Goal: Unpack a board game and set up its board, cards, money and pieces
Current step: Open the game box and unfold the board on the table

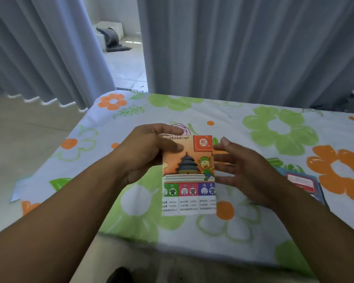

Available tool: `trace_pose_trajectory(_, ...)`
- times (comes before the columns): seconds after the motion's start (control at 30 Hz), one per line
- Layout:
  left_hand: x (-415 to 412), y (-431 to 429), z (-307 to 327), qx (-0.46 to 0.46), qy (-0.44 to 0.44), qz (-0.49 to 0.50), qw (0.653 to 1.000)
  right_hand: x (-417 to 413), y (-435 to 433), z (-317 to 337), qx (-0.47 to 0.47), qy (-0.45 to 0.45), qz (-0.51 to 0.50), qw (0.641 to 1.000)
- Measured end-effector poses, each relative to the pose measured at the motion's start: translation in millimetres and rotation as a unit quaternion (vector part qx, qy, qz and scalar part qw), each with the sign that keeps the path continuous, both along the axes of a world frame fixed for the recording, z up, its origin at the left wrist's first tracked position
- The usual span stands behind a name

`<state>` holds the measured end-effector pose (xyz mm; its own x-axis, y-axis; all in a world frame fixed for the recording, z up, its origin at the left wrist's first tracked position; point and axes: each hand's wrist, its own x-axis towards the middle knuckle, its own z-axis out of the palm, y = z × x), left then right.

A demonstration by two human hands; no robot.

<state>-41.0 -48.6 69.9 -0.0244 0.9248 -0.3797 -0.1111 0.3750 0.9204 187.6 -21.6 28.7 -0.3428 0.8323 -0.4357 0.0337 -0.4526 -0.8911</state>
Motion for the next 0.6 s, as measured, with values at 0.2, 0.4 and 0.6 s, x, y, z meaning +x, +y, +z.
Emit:
trace_pose_trajectory(0.2,-1.5,15.6,-7.3,-0.021,-0.037,-0.031,0.999,-4.6,0.8,-18.1,-0.084,0.112,0.084,0.987)
trace_pose_trajectory(0.4,-4.9,20.1,-10.6,0.026,0.094,-0.015,0.995,-0.8,11.5,-18.5,-0.007,0.051,-0.016,0.999)
trace_pose_trajectory(0.6,-20.9,17.6,-10.6,0.064,0.213,-0.044,0.974,10.4,21.1,-21.6,0.065,-0.011,-0.151,0.986)
